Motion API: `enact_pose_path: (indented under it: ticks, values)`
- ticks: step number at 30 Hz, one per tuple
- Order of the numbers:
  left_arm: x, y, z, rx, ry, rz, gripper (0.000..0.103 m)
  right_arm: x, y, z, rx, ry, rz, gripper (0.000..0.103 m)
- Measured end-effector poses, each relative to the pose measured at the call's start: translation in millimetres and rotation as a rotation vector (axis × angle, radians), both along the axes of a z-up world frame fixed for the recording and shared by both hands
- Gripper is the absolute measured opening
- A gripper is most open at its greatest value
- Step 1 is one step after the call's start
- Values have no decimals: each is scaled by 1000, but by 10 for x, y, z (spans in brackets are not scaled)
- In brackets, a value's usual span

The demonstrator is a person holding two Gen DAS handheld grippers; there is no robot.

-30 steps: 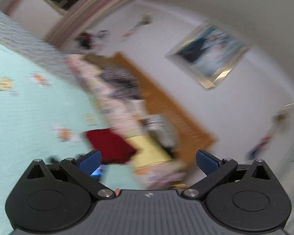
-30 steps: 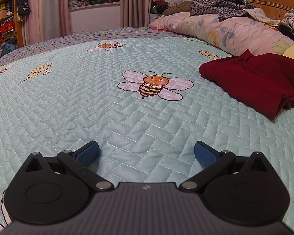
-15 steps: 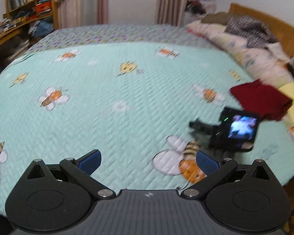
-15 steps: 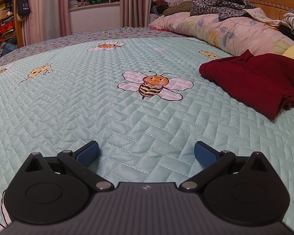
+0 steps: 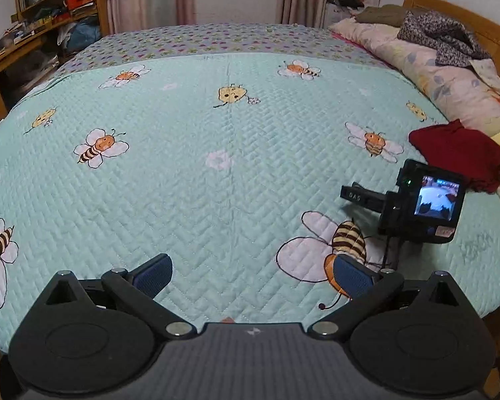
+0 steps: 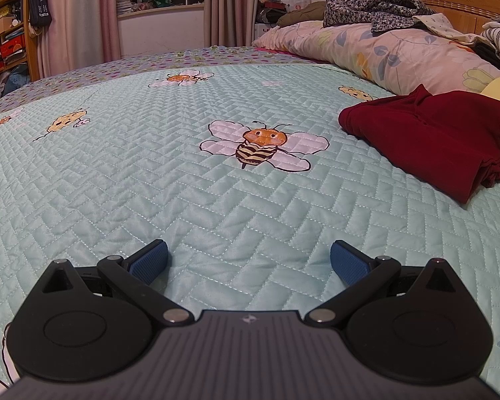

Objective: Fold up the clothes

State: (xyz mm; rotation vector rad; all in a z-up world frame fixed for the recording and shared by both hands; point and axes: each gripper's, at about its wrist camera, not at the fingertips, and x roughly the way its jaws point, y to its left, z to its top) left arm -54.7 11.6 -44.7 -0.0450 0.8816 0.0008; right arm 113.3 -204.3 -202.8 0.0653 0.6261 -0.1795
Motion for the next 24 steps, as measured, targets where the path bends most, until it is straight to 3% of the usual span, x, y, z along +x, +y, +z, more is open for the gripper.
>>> enact_pose_path:
  ticks: [7, 24]
  values:
    - [64, 86, -141, -72, 61, -8, 103, 0, 0, -1, 0, 0, 0, 103]
    - [85, 102, -244, -26, 93, 1, 103, 2, -1, -3, 0, 0, 0, 103]
